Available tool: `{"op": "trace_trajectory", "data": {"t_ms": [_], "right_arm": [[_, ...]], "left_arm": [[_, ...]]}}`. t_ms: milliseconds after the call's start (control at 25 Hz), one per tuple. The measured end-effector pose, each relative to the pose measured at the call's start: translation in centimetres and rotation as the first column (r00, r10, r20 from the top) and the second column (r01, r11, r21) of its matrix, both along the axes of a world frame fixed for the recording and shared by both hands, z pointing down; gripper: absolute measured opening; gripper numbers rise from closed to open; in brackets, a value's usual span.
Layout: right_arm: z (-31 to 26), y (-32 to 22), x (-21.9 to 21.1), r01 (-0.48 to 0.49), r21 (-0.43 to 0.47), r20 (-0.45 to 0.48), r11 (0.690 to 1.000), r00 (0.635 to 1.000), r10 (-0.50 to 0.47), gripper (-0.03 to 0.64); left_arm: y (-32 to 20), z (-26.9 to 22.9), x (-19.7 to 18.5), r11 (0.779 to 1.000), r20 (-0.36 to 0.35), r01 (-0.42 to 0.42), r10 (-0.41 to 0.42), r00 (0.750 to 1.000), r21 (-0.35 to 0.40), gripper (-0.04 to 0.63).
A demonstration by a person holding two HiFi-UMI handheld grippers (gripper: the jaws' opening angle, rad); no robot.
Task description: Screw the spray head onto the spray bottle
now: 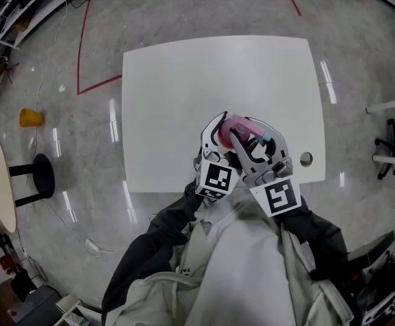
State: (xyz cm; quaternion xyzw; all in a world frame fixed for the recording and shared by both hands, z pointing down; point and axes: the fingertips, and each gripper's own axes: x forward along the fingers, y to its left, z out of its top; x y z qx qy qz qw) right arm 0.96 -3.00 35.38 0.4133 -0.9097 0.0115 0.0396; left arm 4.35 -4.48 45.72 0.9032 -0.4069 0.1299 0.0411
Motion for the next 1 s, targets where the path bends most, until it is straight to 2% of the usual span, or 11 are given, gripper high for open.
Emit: {"op": "trace_trajectory", "data": {"t_ms": [120, 240, 360, 440, 520, 600, 720, 800, 1000], "right_arm": [[-0.8, 1.5, 0.6, 0.160, 0.011, 0.071, 0.987, 0.984, -0.161, 0.149], [-2.5, 3.2, 1.9, 0.336, 0.058, 0.128, 0.940, 0.931, -0.341, 0.181], [-4.5, 3.3, 3.8, 0.376, 0.090, 0.191, 0.922, 0.902, -0.386, 0.179], [-4.5, 3.0, 4.2, 0.401, 0.093, 0.164, 0.912, 0.897, -0.411, 0.179], [-3.0, 3.0, 3.4, 0.454, 0.062, 0.086, 0.889, 0.885, -0.458, 0.179], [-1.7, 3.4, 1.9, 0.522, 0.015, 0.039, 0.853, 0.852, -0.522, 0.179], [-0.8, 4.4, -0.1, 0.586, -0.026, 0.007, 0.810, 0.810, -0.586, 0.178], [-0.5, 4.9, -0.7, 0.600, -0.043, 0.012, 0.799, 0.800, -0.600, 0.169], [0.1, 5.2, -1.2, 0.618, -0.058, 0.009, 0.784, 0.785, -0.619, 0.127]], "left_arm": [[0.4, -0.9, -0.4, 0.995, -0.049, -0.098, 0.098, 0.994, 0.019, 0.431], [0.5, -1.5, -1.4, 0.981, -0.100, -0.192, 0.195, 0.976, 0.033, 0.431], [1.5, -2.3, -1.8, 0.945, -0.153, -0.325, 0.327, 0.933, 0.042, 0.431], [2.3, -2.3, -1.8, 0.912, -0.149, -0.408, 0.407, 0.901, 0.025, 0.431], [3.2, -1.9, -1.4, 0.880, -0.123, -0.475, 0.473, 0.872, 0.010, 0.431], [4.4, -1.4, -0.7, 0.845, -0.091, -0.534, 0.532, 0.842, -0.004, 0.431], [6.1, -1.5, 0.6, 0.805, -0.113, -0.593, 0.588, 0.801, -0.015, 0.431], [6.7, -1.6, 1.1, 0.790, -0.123, -0.613, 0.606, 0.786, -0.018, 0.431], [6.8, -1.0, 1.0, 0.777, -0.107, -0.628, 0.621, 0.777, -0.049, 0.430]]}}
